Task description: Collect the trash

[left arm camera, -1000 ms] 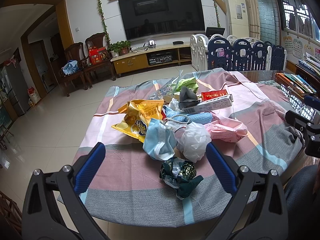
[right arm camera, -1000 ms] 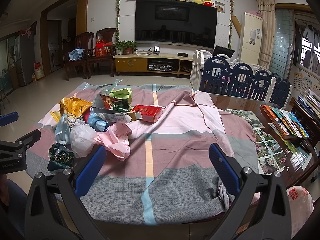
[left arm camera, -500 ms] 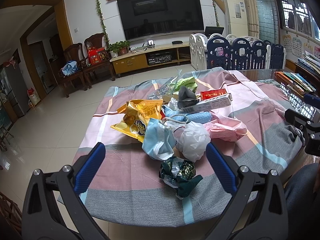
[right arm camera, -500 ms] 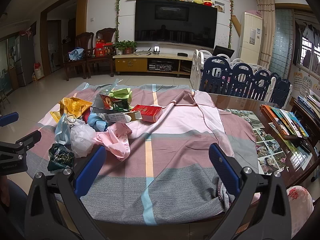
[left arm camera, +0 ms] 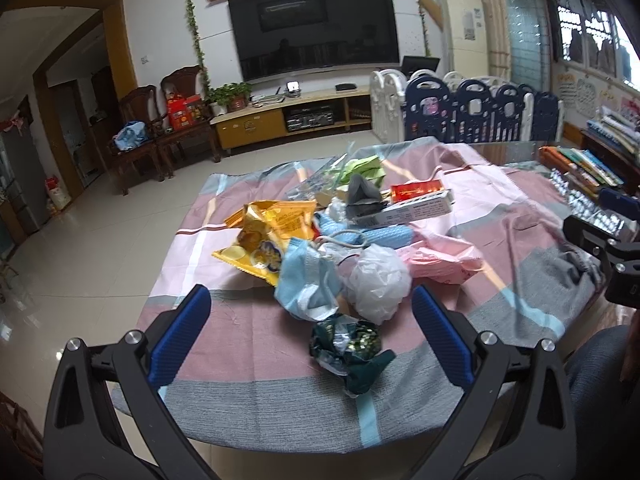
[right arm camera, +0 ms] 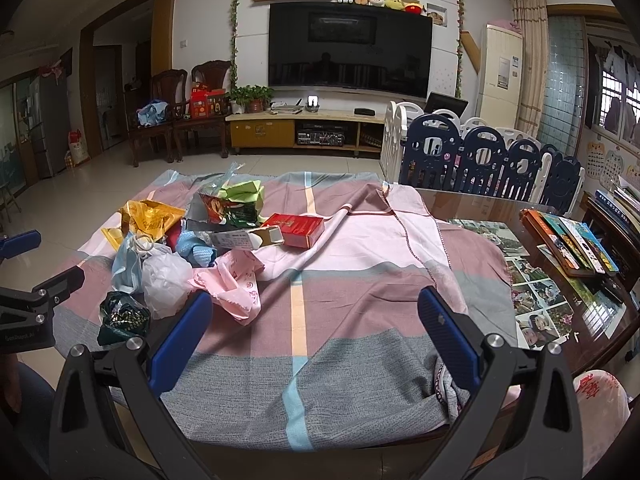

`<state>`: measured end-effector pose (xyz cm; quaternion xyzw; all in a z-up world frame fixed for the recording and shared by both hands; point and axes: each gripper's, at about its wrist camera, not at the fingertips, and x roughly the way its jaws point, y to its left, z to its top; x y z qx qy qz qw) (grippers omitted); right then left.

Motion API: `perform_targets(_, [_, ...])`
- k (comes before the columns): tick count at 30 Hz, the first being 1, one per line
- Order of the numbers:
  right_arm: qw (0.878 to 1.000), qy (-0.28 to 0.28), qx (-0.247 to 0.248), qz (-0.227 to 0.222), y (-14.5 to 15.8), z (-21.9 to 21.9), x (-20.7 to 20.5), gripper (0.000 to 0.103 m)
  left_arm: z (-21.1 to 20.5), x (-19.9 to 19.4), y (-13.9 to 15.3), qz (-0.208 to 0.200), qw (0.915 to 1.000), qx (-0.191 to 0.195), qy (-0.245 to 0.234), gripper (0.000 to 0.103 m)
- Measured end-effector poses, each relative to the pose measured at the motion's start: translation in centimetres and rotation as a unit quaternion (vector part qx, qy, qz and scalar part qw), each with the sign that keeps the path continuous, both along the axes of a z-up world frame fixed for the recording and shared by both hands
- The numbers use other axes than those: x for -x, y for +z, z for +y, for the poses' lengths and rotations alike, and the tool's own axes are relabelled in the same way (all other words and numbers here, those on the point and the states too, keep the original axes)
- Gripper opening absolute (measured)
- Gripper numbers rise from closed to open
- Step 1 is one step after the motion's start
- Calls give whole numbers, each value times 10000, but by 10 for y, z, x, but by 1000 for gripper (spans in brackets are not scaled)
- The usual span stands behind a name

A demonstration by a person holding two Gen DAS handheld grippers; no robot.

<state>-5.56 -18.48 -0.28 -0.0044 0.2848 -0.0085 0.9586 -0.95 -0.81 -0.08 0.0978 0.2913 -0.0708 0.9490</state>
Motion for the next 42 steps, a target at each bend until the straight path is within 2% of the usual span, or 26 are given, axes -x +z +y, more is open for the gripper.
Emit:
perform_targets(3, [9995, -4, -115, -281, 7, -3, 8, 100, 3, 4, 3, -27, 9998, 186, -100, 100])
perform_targets(7, [9922, 24, -309, -1211, 27, -7, 39, 100, 15, 2, 1, 388, 9948, 856, -389, 100])
perform_targets(10, [9809, 36, -128, -1940, 39, -2, 62, 100, 24, 10, 8, 106, 9949, 979, -224, 100])
perform_targets(12, [9778, 241, -38, -2083, 40, 4, 65, 100, 28, 11, 10, 40, 9947, 1019, -133, 100])
perform_targets(14, [9852, 322, 170, -1674, 35, 15, 51, 100, 27, 11, 10, 46, 9956, 928, -104, 100])
perform_targets(16, [9890, 134, 444, -1407, 31, 25, 41, 100, 22, 12, 10, 52, 9974, 703, -144, 100])
perform_targets(18, [9882, 0, 438, -1471, 32, 25, 43, 100, 17, 14, 9, 83, 9983, 516, -242, 100])
perform_targets(21, [9888, -91, 168, -1479, 32, 16, 45, 100, 13, 15, 7, 97, 9991, 304, -289, 100])
perform_targets(25, [9931, -138, -35, -1166, 24, 9, 35, 100, 9, 0, -5, 548, 9981, 131, -248, 100])
perform_targets(29, [9937, 17, 88, -1113, 20, 13, 33, 100, 4, -31, -28, 1195, 9924, 234, -171, 100])
perform_targets(32, [9944, 199, 152, -1024, 18, 18, 31, 100, -5, -50, -51, 1566, 9876, 94, -71, 98])
perform_targets(35, [9955, 259, 233, -883, 15, 20, 26, 100, -12, -63, -72, 1955, 9806, 48, -103, 82])
perform_targets(37, [9971, 321, 258, -642, 12, 23, 17, 100, -15, -69, -83, 2180, 9759, -4, -31, 59])
perform_targets(40, [9974, 700, -18, -184, 4, 25, -3, 100, -14, -65, -77, 2003, 9797, 102, -49, 55])
perform_targets(42, [9958, 897, -160, 64, -3, 27, -18, 100, -9, -56, -63, 1715, 9846, 305, -154, 53])
